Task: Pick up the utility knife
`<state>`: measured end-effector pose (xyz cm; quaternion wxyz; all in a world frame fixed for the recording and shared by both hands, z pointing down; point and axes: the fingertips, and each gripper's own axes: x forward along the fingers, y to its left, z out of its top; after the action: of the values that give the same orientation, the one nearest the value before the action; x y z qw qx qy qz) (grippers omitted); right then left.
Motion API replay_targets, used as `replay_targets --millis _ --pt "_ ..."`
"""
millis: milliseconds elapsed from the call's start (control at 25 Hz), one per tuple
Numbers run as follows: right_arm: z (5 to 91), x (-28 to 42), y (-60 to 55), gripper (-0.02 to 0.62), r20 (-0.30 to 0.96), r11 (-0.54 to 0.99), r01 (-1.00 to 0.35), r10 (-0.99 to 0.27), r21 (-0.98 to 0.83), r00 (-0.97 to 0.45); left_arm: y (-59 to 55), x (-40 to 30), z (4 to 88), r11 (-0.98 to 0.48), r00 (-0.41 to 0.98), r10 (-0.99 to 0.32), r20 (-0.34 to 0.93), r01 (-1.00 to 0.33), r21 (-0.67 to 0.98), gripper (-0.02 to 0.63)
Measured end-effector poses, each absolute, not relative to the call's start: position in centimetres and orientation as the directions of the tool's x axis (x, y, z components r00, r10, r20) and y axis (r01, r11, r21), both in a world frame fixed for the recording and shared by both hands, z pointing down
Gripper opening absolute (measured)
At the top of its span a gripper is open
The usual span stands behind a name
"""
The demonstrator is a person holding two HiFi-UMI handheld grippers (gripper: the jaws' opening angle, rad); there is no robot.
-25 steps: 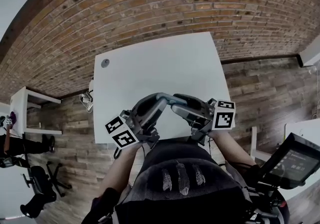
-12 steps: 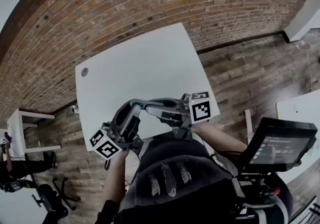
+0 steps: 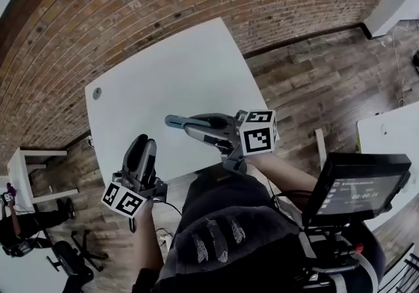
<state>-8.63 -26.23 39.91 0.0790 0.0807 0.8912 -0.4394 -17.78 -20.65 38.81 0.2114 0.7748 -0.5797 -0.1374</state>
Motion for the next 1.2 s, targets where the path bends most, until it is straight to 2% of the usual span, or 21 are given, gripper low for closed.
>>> replay_targets --millis 80,120,160,400,880,1200 --pt "40.1 -8.1 -26.7 0.067 -0.195 0.640 0.191 0.066 -0.744 -0.979 -19.7 -18.2 38.9 -0.210 0.256 -0.965 0.048 -0.873 0.440 0.107" --pt "40.1 -7.9 -26.8 0.067 -0.189 0.656 0.180 0.058 -0.733 -0.980 -19.2 -18.4 39.0 -0.204 0.248 -0.967 0.052 -0.883 0.422 0.036" --pt "40.1 -7.8 -26.9 0.067 -0.179 0.675 0.164 0.048 -0.720 -0.983 -18.9 -18.8 39.0 -0.201 0.244 -0.968 0.053 -0.890 0.410 -0.006" --pt "39.8 -11.4 -26.2 0.067 -0.059 0.774 0.061 0.031 -0.630 -0.998 -17.9 -23.9 38.7 -0.178 0.214 -0.976 0.046 -0.901 0.395 -0.006" --pt "39.5 -23.9 -19.9 0.067 0.056 0.786 0.000 0.045 -0.619 -0.997 -10.4 -35.0 38.5 -0.228 0.251 -0.968 0.015 -0.901 0.370 -0.006" --pt "38.5 -24.6 -18.6 0.067 0.075 0.823 -0.096 -0.065 -0.560 -0.995 -12.1 -35.1 39.5 -0.406 0.445 -0.894 0.046 -0.852 0.331 -0.006"
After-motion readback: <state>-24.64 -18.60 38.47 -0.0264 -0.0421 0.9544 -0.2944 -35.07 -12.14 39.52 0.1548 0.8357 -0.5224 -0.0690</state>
